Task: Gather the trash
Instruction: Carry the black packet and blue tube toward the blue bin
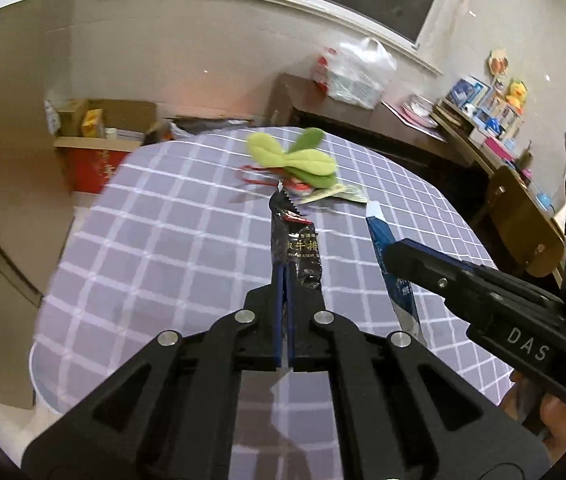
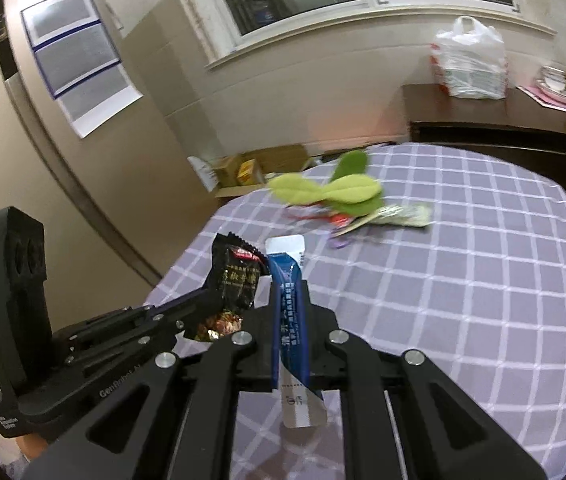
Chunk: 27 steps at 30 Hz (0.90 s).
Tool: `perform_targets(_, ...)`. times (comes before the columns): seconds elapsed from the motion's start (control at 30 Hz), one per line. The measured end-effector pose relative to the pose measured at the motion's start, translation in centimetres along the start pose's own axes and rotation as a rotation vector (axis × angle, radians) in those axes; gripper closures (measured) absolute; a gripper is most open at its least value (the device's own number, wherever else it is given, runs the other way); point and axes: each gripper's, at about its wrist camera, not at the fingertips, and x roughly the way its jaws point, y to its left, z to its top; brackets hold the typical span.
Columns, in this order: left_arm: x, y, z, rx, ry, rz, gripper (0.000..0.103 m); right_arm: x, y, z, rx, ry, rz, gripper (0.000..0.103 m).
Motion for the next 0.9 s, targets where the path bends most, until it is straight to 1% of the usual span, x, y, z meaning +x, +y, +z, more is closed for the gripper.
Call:
perform_targets(0.13, -3.0, 3.3, -0.9, -0.035, -0.022, 0.015, 0.102, 0.3, 3.1, -0.7, -0.011, 0.018, 0.036, 0.094)
perform_targets(0.2, -4.3, 4.5, -1.4, -0.047, -0.036, 0.021, 0.102, 0.5, 5.1, -1.2, -0.022, 0.028, 0.056, 0.094)
perform_targets(0.5, -10.8, 12.2, -3.8, -0.121, -0.098, 0.067, 0.102, 2.5, 15.0, -2.6, -0.122, 0.073, 0.117, 0.094)
perform_targets(0.53, -11.6, 13.5, -4.2, -0.133, -0.104, 0.076, 0.102, 3.0, 16.4, -2.9, -0.134, 0.083, 0.128, 0.094)
perform_targets(0.6, -12.5, 15.2, -4.9, -0.151, -0.107, 0.088, 0.102, 3.7, 18.1, -3.4, -0.145, 0.1, 0.148, 0.094)
perform_targets(0.7, -14.0, 18.8, -6.0, -0.193, -0.114, 0.12, 0.102, 5.3, 21.1, -4.1, -0.174, 0.131, 0.172, 0.094)
perform_targets(0.83, -15.3, 22.6, -7.3, -0.243, -0.118, 0.147, 0.102, 7.9, 25.5, -5.3, -0.213, 0.18, 0.204, 0.094)
perform_targets(0.9, -15.5, 24.1, -8.0, -0.263, -0.112, 0.161, 0.102, 9.1, 27.0, -5.8, -0.225, 0.203, 0.219, 0.094)
